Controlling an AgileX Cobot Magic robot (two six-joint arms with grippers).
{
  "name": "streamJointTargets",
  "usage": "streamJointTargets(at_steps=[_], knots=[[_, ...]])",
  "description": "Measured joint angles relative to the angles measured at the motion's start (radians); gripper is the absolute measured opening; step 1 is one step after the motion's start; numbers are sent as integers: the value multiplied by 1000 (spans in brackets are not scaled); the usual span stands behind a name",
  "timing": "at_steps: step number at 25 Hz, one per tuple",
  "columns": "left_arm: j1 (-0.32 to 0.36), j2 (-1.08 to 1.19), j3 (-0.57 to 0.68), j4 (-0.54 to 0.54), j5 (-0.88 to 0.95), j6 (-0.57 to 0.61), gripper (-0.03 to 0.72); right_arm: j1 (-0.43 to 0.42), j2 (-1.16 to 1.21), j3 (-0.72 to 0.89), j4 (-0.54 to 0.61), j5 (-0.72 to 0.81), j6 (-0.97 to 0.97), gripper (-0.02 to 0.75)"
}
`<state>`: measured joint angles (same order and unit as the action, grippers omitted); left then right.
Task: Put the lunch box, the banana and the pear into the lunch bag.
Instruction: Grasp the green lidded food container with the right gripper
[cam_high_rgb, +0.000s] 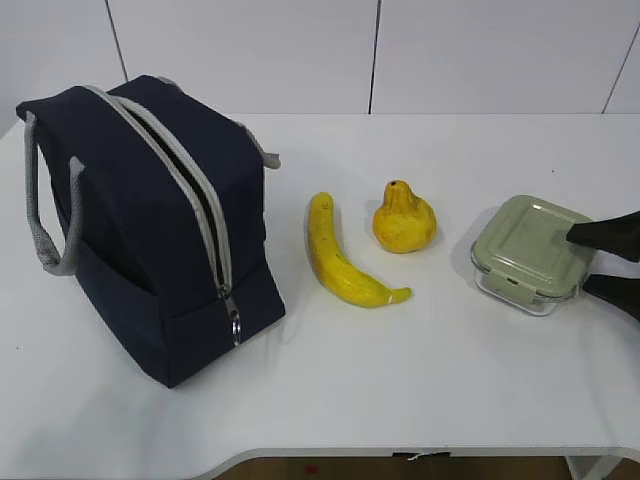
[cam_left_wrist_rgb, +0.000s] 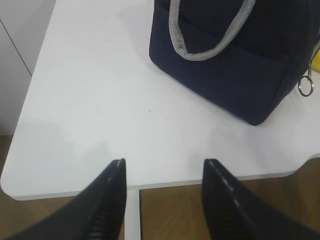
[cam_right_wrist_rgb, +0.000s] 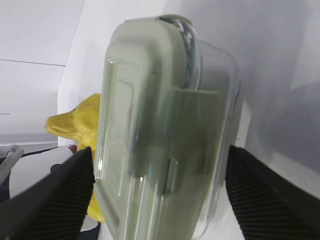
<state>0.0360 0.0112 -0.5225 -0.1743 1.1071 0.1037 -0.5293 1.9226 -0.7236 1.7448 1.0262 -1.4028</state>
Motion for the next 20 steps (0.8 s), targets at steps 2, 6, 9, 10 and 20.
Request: streamJointTargets(at_steps=[2,6,9,10,20], knots=[[0,0,0,0,0,0,371,0,5,0,4,2,-6,644],[0,0,0,0,0,0,371,0,9,0,12,8,-10,639],[0,0,0,0,0,0,371,0,16,0,19,8,-15,637],[0,0,0,0,0,-2,371,4,17,0,23,8,-17,634],[0,0,0,0,0,-2,371,18,26,-15,44,12,-37,622]])
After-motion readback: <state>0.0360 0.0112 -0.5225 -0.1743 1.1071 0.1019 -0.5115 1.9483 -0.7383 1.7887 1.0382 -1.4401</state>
